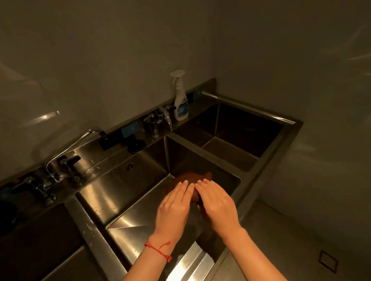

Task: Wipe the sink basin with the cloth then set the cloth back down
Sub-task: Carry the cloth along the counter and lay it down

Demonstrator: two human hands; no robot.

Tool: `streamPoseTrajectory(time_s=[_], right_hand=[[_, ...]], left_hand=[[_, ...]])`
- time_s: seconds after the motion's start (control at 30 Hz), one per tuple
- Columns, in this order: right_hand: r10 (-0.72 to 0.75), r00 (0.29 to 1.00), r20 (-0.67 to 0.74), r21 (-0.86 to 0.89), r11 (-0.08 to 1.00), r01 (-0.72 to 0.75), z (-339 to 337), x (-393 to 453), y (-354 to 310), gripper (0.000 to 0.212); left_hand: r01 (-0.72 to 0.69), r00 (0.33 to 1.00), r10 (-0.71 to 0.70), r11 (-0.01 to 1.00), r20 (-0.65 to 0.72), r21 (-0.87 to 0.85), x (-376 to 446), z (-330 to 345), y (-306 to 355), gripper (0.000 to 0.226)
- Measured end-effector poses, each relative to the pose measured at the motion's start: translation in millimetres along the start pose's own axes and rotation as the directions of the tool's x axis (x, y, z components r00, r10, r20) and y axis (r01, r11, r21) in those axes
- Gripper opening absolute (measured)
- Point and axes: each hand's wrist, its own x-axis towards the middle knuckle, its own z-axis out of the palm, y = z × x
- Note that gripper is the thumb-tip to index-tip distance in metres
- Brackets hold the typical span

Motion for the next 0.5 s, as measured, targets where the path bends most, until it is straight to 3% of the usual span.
streamPoseTrajectory(time_s=[0.17,0.5], right_hand=[[-0.020,0.997,-0.069,0.073,0.997,0.025,-10,3,36,0.035],[-0.006,0.998,-0.065,0.130,0.991,0.015,-27,-2,93,0.034]], left_hand=[[0.021,0.999,-0.023,0.999,-0.039,-0.036,17,3,32,0.070],[0.040,0.994,-0.043,0.999,-0.103,-0.032,49,22,85,0.072]])
